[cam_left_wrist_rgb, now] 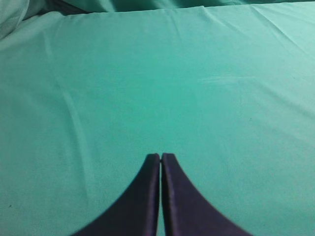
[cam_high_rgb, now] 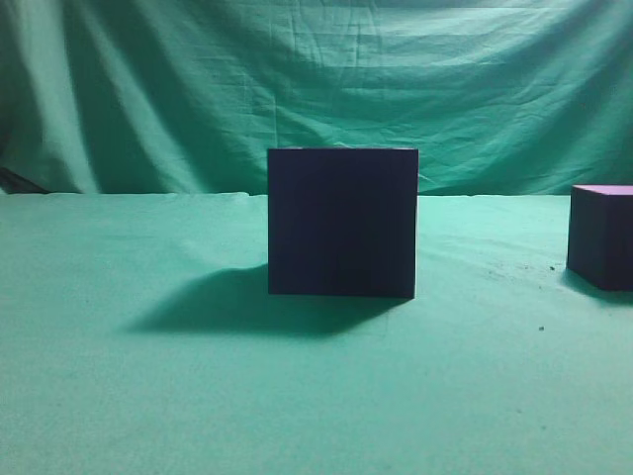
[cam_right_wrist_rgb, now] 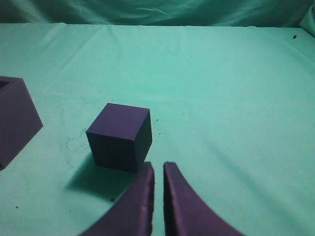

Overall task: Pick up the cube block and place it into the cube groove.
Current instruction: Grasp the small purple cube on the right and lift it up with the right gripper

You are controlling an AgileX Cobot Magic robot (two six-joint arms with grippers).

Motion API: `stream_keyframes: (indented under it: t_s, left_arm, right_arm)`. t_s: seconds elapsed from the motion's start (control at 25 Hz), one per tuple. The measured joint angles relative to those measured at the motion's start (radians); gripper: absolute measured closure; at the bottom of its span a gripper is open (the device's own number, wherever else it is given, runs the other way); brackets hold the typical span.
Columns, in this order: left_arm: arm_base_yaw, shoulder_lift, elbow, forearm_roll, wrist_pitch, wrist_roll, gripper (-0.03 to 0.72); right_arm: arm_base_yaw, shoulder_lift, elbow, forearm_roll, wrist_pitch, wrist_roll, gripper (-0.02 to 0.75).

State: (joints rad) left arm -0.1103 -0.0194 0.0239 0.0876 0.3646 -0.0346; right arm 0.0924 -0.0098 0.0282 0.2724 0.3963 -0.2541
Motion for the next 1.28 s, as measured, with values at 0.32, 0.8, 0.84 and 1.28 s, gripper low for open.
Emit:
stream_keyframes:
  t_s: [0.32, 0.8, 0.84, 1.28]
  left_arm:
    - [0.000, 0.000, 0.000, 0.000, 0.000, 0.000, 0.688]
    - [0.000, 0.000, 0.000, 0.000, 0.000, 0.000, 0.688]
    - [0.000, 0.000, 0.000, 0.000, 0.000, 0.000, 0.688]
    - [0.000, 0.000, 0.000, 0.000, 0.000, 0.000, 0.688]
  right_arm:
    - [0.000, 0.000, 0.000, 0.000, -0.009, 0.000, 0.692]
    - [0.000, 0.000, -0.039, 0.249, -0.447, -0.011, 0.692]
    - [0.000, 0.000, -0.071, 0.251, -0.404, -0.029, 0.692]
    - [0.000, 0.410, -0.335, 0.275, 0.084, -0.063, 0.692]
